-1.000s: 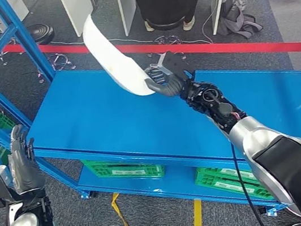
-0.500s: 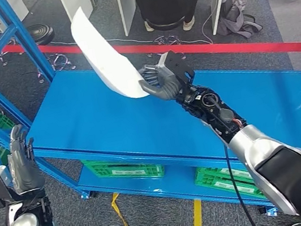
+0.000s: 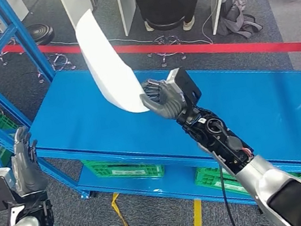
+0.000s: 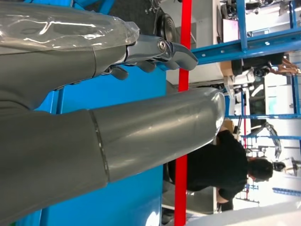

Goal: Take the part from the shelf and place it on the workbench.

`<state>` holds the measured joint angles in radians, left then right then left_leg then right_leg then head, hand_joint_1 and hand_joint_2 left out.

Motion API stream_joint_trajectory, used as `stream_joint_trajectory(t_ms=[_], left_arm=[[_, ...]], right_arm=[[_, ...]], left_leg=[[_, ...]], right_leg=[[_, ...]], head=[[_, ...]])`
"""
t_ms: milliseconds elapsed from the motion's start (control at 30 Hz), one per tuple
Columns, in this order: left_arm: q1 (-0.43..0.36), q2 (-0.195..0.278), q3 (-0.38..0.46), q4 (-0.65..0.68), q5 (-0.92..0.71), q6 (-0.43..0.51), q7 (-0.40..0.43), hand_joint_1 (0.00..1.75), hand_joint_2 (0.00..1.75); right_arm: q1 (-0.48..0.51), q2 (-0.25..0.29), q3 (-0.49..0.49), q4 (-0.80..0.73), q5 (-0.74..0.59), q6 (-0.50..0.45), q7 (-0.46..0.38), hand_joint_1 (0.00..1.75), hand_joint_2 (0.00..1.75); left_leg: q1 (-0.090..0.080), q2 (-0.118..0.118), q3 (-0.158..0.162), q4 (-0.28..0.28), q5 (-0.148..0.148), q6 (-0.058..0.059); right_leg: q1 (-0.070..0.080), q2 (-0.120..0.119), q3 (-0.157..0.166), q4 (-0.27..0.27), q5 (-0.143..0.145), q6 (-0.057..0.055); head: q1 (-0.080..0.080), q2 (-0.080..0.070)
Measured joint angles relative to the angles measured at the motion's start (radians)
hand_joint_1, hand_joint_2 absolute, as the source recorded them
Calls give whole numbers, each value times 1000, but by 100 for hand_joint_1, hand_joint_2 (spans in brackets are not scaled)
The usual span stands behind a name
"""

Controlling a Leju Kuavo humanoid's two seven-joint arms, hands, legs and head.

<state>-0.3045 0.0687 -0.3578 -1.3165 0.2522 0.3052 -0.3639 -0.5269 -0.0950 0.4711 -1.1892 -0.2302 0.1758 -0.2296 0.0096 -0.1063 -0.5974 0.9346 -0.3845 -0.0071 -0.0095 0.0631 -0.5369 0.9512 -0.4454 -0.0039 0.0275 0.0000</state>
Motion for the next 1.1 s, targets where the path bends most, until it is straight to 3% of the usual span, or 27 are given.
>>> stream_joint_trajectory(t_ms=[167,300,633,1100], left_arm=[[0,-2,0,0,-9,-22,-1,0,0],[1,-6,0,0,-21,-33,-7,0,175],[12,-14,0,-3,-48,-35,-20,0,175],[16,-19,0,-19,-35,-63,-21,0,175]], right_arm=[[88,0,-2,-148,-16,-40,18,175,175],[130,0,-6,-244,-38,-53,29,175,175],[181,0,-1,-416,-56,-48,33,175,175],[187,0,13,-519,-48,-54,49,175,175]], left_leg=[[0,0,0,0,0,0],[0,0,0,0,0,0],[0,0,0,0,0,0],[0,0,0,0,0,0]], right_leg=[[0,0,0,0,0,0],[0,0,0,0,0,0],[0,0,0,0,0,0],[0,0,0,0,0,0]], head=[[0,0],[0,0],[0,0],[1,0]])
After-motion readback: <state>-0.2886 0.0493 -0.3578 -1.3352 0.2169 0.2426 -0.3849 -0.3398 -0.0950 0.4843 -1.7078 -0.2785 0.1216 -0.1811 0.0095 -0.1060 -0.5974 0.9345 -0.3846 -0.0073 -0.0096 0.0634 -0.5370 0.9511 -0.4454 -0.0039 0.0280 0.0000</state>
